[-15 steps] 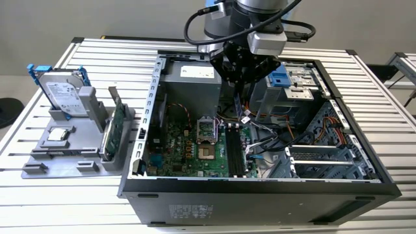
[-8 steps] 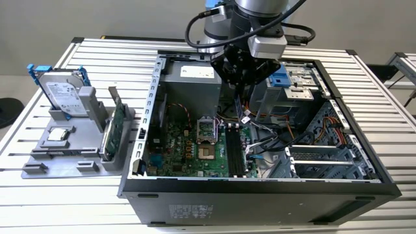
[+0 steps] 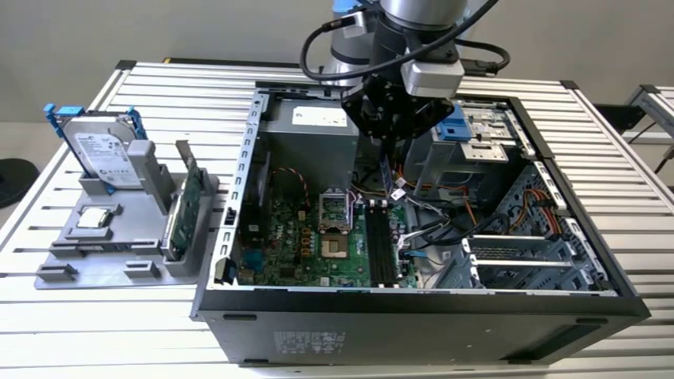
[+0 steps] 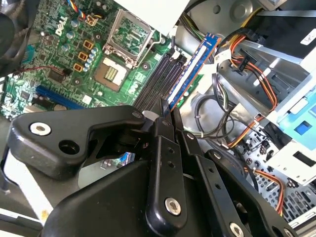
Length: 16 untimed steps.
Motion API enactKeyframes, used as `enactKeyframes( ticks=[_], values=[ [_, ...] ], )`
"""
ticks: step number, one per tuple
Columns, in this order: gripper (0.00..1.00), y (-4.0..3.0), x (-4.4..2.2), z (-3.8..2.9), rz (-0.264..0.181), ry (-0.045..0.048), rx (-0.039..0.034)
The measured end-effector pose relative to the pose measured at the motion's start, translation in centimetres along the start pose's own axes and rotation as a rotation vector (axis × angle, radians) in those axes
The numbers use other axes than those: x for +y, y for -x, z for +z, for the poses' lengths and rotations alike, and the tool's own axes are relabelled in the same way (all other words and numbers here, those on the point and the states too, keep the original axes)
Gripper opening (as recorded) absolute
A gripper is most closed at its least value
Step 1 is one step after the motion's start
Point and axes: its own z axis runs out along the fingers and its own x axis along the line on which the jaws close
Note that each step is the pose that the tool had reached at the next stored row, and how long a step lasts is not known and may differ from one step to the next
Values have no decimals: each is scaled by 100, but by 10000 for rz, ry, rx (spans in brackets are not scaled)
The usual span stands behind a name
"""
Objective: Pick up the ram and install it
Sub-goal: 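Insert the ram into the slot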
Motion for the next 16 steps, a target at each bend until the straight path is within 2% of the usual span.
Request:
enactKeyframes(
  ticks=[16],
  values=[
    [0, 0, 0, 42, 0, 1, -1]
  ],
)
